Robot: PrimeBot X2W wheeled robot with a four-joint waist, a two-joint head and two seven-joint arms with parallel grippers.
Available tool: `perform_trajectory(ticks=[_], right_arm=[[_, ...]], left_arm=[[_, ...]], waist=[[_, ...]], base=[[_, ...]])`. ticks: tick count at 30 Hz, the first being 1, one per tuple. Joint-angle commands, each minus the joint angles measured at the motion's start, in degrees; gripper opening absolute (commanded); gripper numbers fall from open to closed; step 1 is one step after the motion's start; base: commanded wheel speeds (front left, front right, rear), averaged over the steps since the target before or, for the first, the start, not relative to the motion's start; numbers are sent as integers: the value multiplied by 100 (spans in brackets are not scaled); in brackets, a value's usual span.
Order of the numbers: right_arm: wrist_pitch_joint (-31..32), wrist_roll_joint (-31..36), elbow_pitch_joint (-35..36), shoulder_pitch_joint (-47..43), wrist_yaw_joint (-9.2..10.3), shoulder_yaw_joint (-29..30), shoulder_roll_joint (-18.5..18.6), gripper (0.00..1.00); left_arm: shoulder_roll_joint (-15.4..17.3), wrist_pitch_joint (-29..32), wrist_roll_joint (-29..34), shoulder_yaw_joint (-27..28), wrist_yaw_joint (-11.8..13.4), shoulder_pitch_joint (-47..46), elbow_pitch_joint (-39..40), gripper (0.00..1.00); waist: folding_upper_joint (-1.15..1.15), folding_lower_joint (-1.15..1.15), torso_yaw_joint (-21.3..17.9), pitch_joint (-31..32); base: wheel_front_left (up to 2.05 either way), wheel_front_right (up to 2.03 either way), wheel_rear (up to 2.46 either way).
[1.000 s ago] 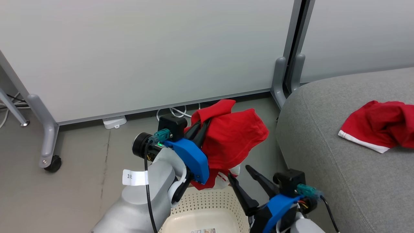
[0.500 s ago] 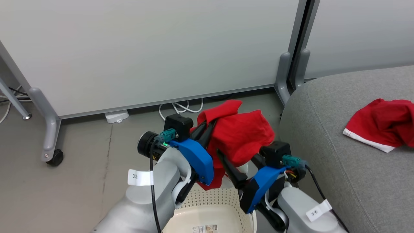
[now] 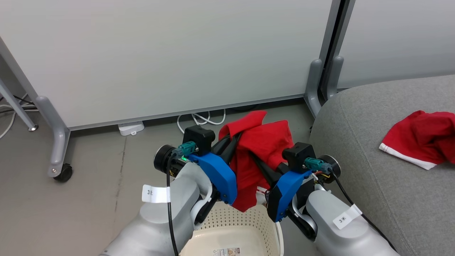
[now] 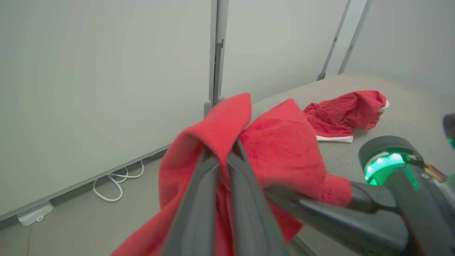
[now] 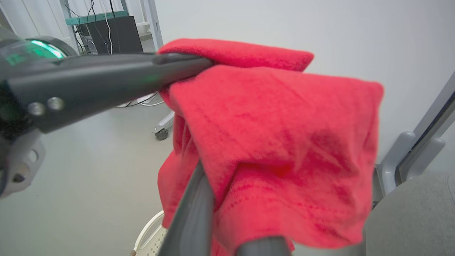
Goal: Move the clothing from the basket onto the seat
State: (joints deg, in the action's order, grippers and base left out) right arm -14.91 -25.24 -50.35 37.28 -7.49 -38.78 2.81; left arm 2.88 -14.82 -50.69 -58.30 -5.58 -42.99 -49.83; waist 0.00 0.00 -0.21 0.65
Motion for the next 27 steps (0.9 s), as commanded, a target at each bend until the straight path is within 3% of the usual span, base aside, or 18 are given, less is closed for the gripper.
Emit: perform_trajectory(ticks=[1, 20, 21, 22, 23, 24, 27], right_arm=[[-25, 41, -35, 15, -1, -5, 15, 0], [-32, 182, 14, -165, -1, -14, 17, 0], [-31, 193, 29, -166, -1, -6, 17, 0], [-30, 213, 49, -162, -1, 9, 17, 0], [-30, 221, 73, -159, -1, 30, 17, 0], [-30, 252, 97, -160, -1, 56, 17, 0], [-31, 334, 196, -178, -1, 147, 17, 0]], left_arm=[[2, -42, -17, -3, 31, -102, -17, 0], [3, -57, -99, 15, 45, -18, -69, 0], [3, -57, -98, 28, 47, -5, -57, 19], [3, -57, -83, 51, 52, 3, -33, 61], [3, -57, -38, 84, 63, 9, 1, 93], [3, -55, 5, 129, 51, 39, 49, 100], [70, -45, 177, 292, 20, 231, 275, 100]], waist=[[0, 0, -5, 3], [0, 0, -136, 84], [0, 0, -137, 87], [0, 0, -139, 88], [0, 0, -141, 88], [0, 0, -144, 88], [0, 0, -153, 90]], base=[[0, 0, 0], [0, 0, 0], [0, 0, 0], [0, 0, 0], [0, 0, 0], [0, 0, 0], [0, 0, 0]])
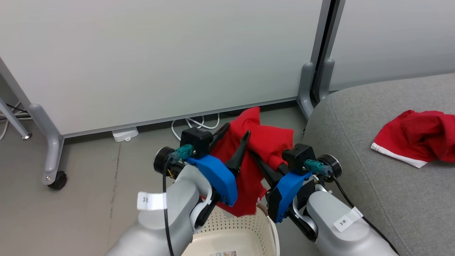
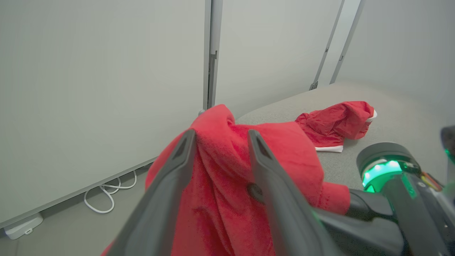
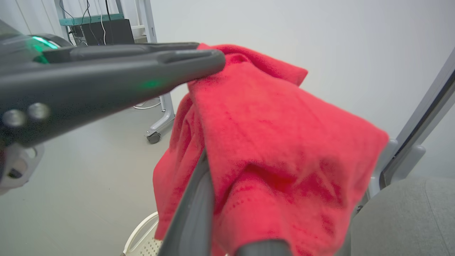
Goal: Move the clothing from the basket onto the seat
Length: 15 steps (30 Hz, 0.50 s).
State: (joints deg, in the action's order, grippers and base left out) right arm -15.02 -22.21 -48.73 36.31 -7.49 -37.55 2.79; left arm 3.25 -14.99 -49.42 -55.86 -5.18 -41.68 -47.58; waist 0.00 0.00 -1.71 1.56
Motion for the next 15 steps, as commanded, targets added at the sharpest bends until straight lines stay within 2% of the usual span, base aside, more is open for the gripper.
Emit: perform_trajectory(ticks=[1, 15], right_arm=[[-20, 68, 71, -90, -1, 56, 19, 0], [-25, 532, 533, -289, -1, 635, 17, 0]], left_arm=[[72, -27, 106, 130, -24, 196, 145, 100], [690, -27, 1567, 1836, -67, 2254, 1928, 100]], waist=[[0, 0, -6, -2], [0, 0, -50, -138]], base=[[0, 0, 0], [0, 0, 0]])
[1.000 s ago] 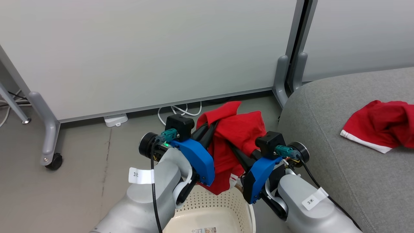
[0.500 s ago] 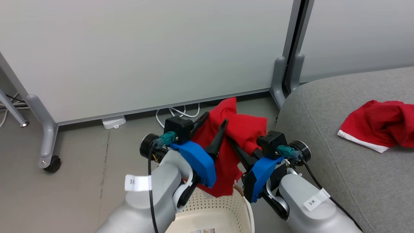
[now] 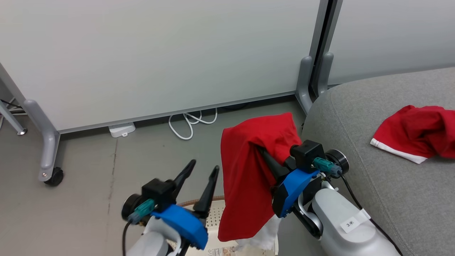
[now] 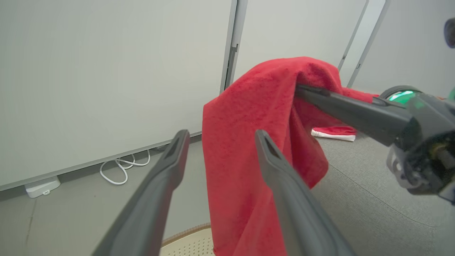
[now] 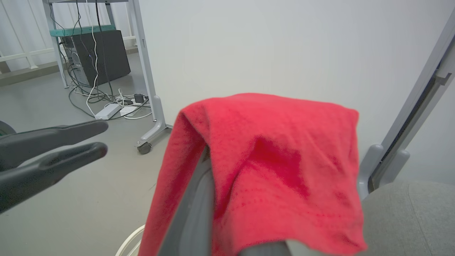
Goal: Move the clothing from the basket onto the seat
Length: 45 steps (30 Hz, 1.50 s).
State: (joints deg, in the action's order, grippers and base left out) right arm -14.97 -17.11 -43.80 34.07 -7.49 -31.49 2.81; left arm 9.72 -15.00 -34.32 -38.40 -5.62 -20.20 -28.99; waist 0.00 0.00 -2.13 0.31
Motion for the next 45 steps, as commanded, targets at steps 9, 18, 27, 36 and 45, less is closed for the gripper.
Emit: perform_trajectory(ticks=[9, 18, 27, 36, 45], right_arm=[[-31, 219, 346, -190, -1, 390, 14, 0], [-31, 327, 411, -315, -1, 581, 14, 0], [-31, 312, 405, -355, -1, 600, 14, 0], [-30, 356, 414, -369, -1, 675, 14, 0], [-30, 363, 471, -291, -1, 694, 14, 0]], left_arm=[[-57, -26, 828, 1401, -141, 1325, 942, 100], [-267, -25, 1275, 2025, -193, 1766, 1124, 100], [-219, -25, 1237, 1840, -185, 1683, 1126, 100], [-182, -25, 1194, 1843, -186, 1631, 1142, 100], [-174, -21, 1272, 1846, -187, 1576, 1220, 100]], waist=[[0, 0, -52, -93], [0, 0, -14, -113], [0, 0, -17, -109], [0, 0, -161, -131], [0, 0, -760, -241]], base=[[0, 0, 0], [0, 0, 0], [0, 0, 0], [0, 0, 0], [0, 0, 0]])
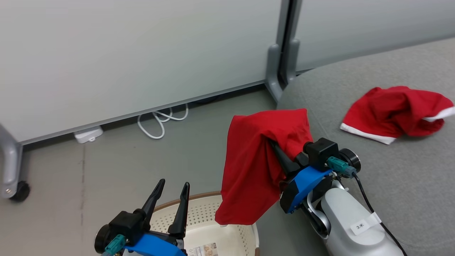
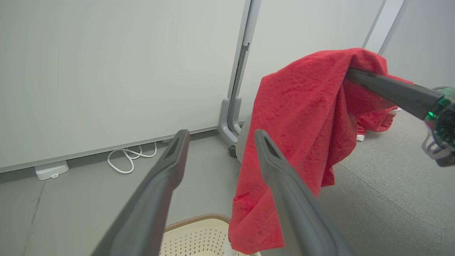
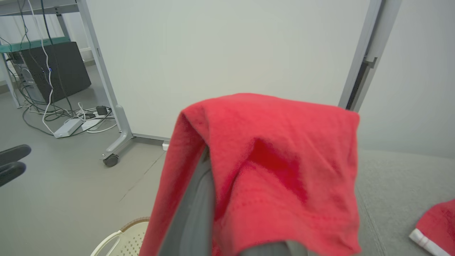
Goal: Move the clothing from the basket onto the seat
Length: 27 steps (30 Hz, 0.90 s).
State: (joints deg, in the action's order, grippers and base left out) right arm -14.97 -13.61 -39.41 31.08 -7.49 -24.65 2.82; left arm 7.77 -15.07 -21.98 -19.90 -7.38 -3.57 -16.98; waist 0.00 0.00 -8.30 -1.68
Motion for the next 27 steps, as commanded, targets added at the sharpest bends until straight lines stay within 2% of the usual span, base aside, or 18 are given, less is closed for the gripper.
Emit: perform_trajectory(ticks=[1, 14, 27], right_arm=[[-31, 12, 48, -4, -1, 8, 13, 0], [-31, 3, 95, 44, -1, 74, 13, 0], [-31, 19, 171, -20, -1, 139, 11, 0]], left_arm=[[19, -15, 35, 4, -11, -99, 26, 100], [67, -15, 61, -14, -10, -258, 32, 100], [135, -15, 70, -95, -10, -355, 52, 100]], waist=[[0, 0, -231, -57], [0, 0, -1315, -296], [0, 0, -2058, -439]], base=[[0, 0, 0], [0, 0, 0], [0, 0, 0]])
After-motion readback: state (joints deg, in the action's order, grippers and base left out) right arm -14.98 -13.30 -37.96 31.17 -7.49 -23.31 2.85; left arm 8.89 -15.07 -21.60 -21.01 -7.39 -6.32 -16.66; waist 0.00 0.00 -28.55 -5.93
